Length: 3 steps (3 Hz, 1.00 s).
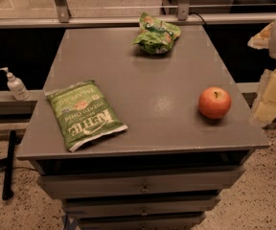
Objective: Pick green rice chip bag
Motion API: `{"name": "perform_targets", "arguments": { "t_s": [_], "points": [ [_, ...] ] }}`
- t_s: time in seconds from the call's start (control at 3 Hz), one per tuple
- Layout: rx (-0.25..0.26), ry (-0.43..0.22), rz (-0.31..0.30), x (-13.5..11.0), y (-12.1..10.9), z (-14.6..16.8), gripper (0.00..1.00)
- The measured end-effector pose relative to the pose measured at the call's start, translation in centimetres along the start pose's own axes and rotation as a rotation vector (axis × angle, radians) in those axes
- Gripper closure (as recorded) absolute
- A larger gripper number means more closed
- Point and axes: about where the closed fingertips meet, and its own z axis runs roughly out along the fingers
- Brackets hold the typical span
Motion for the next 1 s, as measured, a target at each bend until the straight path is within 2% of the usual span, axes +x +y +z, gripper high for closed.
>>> {"name": "perform_targets", "arguments": {
  "t_s": [0.33, 0.67, 1.0],
  "points": [
    [0.0, 0.0, 0.0, 0.0, 0.0, 0.0, 0.0],
    [0.036, -0.044, 0.013, -0.5, -1.5, 0.9, 0.0],
    [0.086, -0.198, 0.083, -2.0, -6.2, 4.9, 0.0]
  ]
}}
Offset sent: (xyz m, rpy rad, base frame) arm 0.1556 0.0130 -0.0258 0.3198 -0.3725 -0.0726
